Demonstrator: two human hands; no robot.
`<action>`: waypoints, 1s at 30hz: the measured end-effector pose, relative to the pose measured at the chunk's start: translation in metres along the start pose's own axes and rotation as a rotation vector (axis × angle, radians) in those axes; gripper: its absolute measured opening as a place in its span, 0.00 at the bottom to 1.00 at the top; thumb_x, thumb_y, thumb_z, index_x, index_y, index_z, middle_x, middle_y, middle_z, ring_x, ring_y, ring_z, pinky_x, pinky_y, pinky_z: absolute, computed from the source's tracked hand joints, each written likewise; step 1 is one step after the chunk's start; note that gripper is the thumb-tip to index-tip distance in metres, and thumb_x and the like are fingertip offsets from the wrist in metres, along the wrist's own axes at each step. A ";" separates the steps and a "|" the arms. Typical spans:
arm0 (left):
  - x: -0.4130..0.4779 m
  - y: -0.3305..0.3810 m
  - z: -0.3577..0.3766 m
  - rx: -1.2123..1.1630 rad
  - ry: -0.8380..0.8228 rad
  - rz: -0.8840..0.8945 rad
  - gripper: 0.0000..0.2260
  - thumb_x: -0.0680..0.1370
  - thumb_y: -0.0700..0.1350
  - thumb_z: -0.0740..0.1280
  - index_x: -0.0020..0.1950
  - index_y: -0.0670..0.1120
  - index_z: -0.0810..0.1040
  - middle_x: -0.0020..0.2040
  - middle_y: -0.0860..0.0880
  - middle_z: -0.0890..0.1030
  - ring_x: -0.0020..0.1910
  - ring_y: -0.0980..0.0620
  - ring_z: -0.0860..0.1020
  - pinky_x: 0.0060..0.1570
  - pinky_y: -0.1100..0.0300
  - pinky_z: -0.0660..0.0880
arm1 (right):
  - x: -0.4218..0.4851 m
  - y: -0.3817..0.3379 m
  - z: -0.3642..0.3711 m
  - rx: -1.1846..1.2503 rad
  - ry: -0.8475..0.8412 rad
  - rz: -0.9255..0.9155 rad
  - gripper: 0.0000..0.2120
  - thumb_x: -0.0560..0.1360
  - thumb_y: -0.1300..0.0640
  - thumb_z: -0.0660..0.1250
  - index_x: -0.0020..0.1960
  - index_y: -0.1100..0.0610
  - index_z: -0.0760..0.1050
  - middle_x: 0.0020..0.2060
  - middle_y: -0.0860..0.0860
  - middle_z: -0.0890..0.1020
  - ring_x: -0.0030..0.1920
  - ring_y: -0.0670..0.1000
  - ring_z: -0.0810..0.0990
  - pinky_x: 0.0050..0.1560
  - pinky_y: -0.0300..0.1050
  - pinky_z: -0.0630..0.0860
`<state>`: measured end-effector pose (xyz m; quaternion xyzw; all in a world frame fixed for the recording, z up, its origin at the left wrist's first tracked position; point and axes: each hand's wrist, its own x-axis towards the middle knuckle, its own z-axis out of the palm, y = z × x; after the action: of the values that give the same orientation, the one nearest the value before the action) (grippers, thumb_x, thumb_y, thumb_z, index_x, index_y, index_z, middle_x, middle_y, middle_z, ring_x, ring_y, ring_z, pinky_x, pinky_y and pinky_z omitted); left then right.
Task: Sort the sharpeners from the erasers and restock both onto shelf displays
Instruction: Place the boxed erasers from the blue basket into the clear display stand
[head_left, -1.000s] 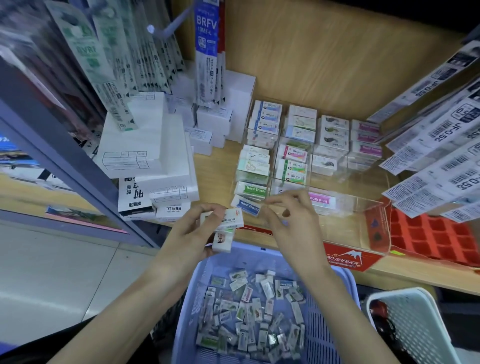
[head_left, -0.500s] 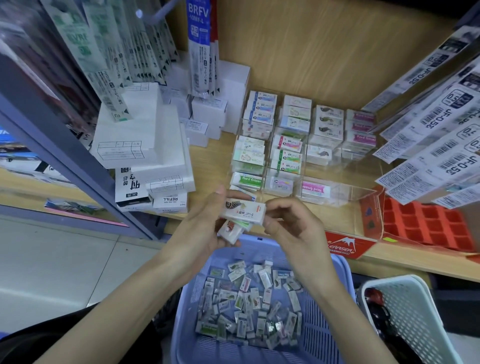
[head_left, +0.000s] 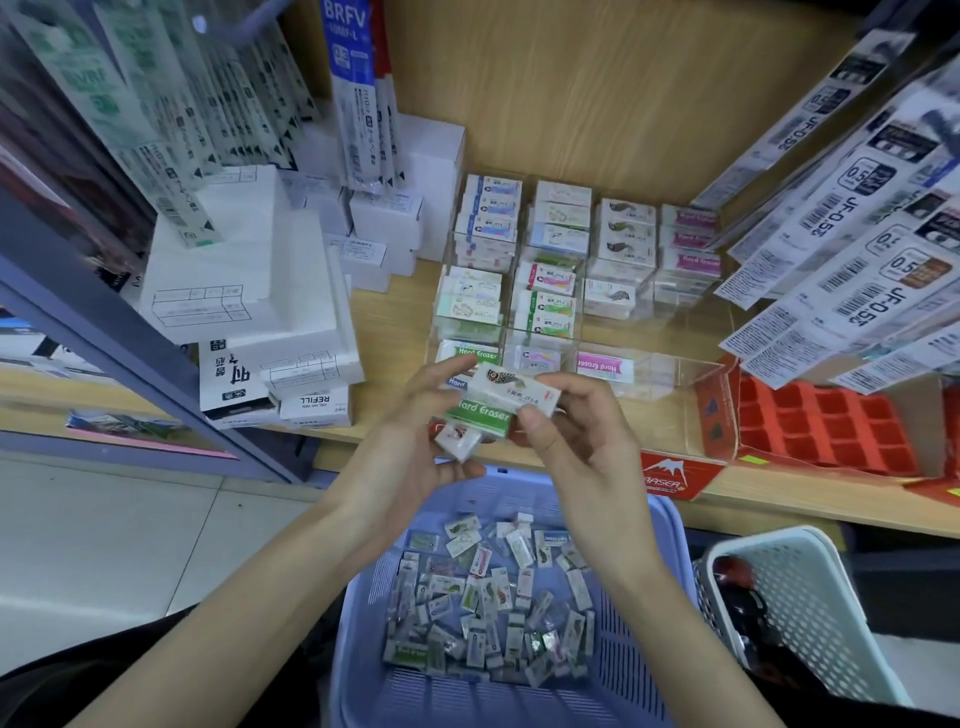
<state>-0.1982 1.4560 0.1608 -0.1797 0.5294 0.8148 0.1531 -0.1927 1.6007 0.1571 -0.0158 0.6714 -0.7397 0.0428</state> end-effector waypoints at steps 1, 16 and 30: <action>-0.001 -0.002 0.001 0.010 -0.028 0.023 0.14 0.79 0.40 0.60 0.60 0.53 0.77 0.48 0.49 0.83 0.41 0.53 0.80 0.35 0.58 0.77 | 0.000 0.000 -0.003 0.010 0.012 -0.006 0.09 0.75 0.66 0.64 0.56 0.61 0.71 0.46 0.54 0.82 0.43 0.45 0.82 0.44 0.34 0.76; 0.027 -0.008 0.035 0.042 -0.001 0.157 0.09 0.66 0.44 0.70 0.46 0.51 0.78 0.39 0.48 0.77 0.39 0.53 0.75 0.33 0.66 0.74 | 0.045 -0.009 -0.063 -0.278 0.145 0.007 0.11 0.70 0.63 0.73 0.48 0.49 0.78 0.40 0.43 0.84 0.41 0.43 0.80 0.43 0.35 0.75; 0.047 -0.004 0.036 0.015 0.061 0.150 0.15 0.66 0.45 0.71 0.52 0.49 0.77 0.47 0.45 0.71 0.47 0.48 0.73 0.42 0.58 0.72 | 0.109 0.023 -0.100 -0.943 0.325 -0.193 0.13 0.72 0.56 0.72 0.55 0.55 0.79 0.50 0.51 0.79 0.55 0.53 0.72 0.55 0.43 0.67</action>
<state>-0.2429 1.4932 0.1494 -0.1630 0.5519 0.8142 0.0769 -0.3080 1.6888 0.1205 0.0201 0.9258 -0.3495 -0.1425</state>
